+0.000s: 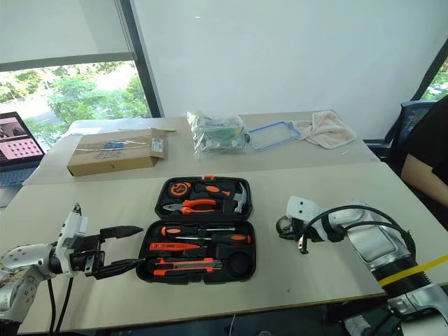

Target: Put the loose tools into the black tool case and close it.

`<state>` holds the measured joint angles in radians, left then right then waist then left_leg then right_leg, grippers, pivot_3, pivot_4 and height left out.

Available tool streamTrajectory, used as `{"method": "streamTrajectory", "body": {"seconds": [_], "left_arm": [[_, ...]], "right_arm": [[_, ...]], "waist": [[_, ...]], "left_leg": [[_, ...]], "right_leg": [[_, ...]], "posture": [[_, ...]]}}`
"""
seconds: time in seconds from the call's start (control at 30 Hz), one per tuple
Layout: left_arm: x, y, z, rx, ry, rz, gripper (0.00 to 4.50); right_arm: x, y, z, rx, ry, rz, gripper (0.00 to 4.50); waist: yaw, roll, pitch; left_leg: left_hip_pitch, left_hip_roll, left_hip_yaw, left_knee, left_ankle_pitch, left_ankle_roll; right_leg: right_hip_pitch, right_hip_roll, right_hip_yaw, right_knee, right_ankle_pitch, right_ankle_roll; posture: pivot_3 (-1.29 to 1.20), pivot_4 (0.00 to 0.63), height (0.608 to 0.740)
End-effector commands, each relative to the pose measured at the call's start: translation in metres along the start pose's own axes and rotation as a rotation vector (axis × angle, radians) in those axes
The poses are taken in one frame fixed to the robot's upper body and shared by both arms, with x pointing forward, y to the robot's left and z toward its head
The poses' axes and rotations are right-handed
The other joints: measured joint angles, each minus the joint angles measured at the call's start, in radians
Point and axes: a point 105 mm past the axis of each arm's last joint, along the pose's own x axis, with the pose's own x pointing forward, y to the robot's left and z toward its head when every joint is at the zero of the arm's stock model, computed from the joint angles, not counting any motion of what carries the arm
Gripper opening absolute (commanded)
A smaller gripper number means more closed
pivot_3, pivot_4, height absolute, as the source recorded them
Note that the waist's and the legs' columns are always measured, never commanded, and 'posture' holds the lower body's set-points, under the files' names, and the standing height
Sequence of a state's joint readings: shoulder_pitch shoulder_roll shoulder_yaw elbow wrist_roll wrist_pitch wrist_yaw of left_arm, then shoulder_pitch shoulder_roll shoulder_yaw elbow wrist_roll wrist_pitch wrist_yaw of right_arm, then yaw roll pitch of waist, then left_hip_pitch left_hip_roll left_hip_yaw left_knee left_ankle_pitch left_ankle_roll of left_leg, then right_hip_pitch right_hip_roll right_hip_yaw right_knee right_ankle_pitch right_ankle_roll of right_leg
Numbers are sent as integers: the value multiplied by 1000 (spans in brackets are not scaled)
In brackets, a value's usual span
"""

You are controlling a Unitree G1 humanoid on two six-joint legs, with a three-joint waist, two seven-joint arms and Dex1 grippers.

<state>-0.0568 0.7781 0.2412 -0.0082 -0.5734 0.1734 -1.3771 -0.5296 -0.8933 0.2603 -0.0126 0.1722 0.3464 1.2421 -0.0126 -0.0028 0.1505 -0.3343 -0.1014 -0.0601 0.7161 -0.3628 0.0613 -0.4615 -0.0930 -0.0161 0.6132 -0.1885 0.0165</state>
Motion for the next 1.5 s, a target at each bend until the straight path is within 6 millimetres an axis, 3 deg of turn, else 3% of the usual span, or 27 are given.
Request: {"method": "streamTrajectory", "body": {"seconds": [0.03, 0.1, 0.23, 0.37, 0.5, 0.8, 0.87, 0.9, 0.93, 0.97, 1.03, 1.13, 1.33, 1.37, 1.43, 1.5], "left_arm": [[2, -8, 5, 44, -3, -45, 4500], [3, -12, 1, 40, 9, -69, 4500], [4, -16, -2, 43, 19, -88, 4500], [6, -19, -2, 41, 17, -91, 4500], [0, -22, -3, 34, 37, -86, 4500], [-2, -20, -3, 37, 46, -65, 4500], [-2, -18, -2, 38, 42, -54, 4500], [-3, -17, -2, 36, 40, -46, 4500], [-4, -15, -1, 34, 36, -34, 4500], [-5, -14, -1, 31, 33, -23, 4500], [-7, -11, -2, 20, 31, -2, 4500], [-11, -6, -4, 1, 25, 40, 4500], [-18, 14, -7, -33, 23, 184, 4500], [-20, 21, -8, -37, 31, 234, 4243], [-21, 40, -12, -31, 61, 356, 3881], [-18, 55, -15, -32, 80, 450, 3173]], "right_arm": [[-9, 23, 68, -66, -251, 136, 23], [-2, 37, 89, -44, -295, 218, 23], [20, 53, 97, 21, -252, 304, 23], [39, 60, 73, 14, -91, 319, 23], [38, 56, 48, -28, 75, 287, 23], [47, 64, 38, 1, 142, 330, 23], [49, 64, 36, 1, 150, 329, 787], [46, 67, 35, -4, 162, 363, 954], [45, 62, 41, -8, 123, 332, 1429], [42, 59, 47, -14, 90, 325, 1611], [30, 60, 58, -28, 16, 358, 2614], [11, 59, 76, -7, -147, 374, 3343], [-20, 50, 69, 120, -297, 295, 3343], [-19, 43, 62, 151, -300, 226, 3383], [-12, 21, 36, 158, -242, 10, 2853], [-6, 2, 14, 144, -198, -191, 2400]], "waist": [[0, 0, 0], [-5, 0, 0], [-1, 0, 0], [12, 0, 0], [9, 0, 0], [11, 0, 0], [9, -1, 0], [7, -1, 0], [7, -1, 0], [8, -1, 0], [10, -1, 0], [10, -1, 0], [11, 0, 0], [11, 0, 0], [12, -1, 0], [18, -1, 0]], "left_leg": [[0, 0, 0, 0, 0, 0], [0, 1, 0, 0, 0, 0], [0, 2, 0, 1, 0, 0], [0, -1, -1, 1, 0, 0], [0, -3, -1, 1, 0, 0], [0, -3, -1, 4, 0, 0], [1, -3, -1, 4, 0, 0], [1, -2, -1, 4, 0, 0], [1, -2, -1, 4, 0, 0], [1, -2, -1, 4, 0, 0], [0, -3, -2, 3, 0, 0], [0, -3, -3, 3, 0, 0], [0, -3, -5, 3, 0, 0], [0, -3, -5, 3, 0, 0], [0, -3, -5, 4, 0, 0], [0, -3, -5, 5, 0, -1]], "right_leg": [[0, 0, 0, 0, 0, 0], [0, -1, 0, 0, 0, 0], [1, 0, 1, 0, 1, -1], [1, 0, 0, 0, 2, 0], [0, -1, -1, 0, 2, 1], [3, -1, -3, 0, 2, 1], [3, 0, -3, 0, 2, 1], [3, 0, -3, 0, 2, 1], [3, 0, -3, 0, 2, 1], [3, 0, -3, 0, 2, 1], [2, 0, -4, -1, 2, 1], [2, 0, -6, -1, 2, 1], [3, -1, -8, -2, 2, 1], [3, -1, -8, -2, 3, 1], [3, -1, -7, 0, 3, 1], [4, -1, -7, 1, 3, 0]], "posture": [[0, 150, 740], [0, 150, 740], [0, 150, 740], [0, 150, 740], [0, 150, 740], [0, 150, 740], [0, 150, 740], [0, 150, 740], [0, 150, 740], [0, 150, 740], [0, 150, 740], [0, 150, 740], [0, 150, 740], [0, 150, 740], [0, 150, 740], [0, 150, 740]]}}
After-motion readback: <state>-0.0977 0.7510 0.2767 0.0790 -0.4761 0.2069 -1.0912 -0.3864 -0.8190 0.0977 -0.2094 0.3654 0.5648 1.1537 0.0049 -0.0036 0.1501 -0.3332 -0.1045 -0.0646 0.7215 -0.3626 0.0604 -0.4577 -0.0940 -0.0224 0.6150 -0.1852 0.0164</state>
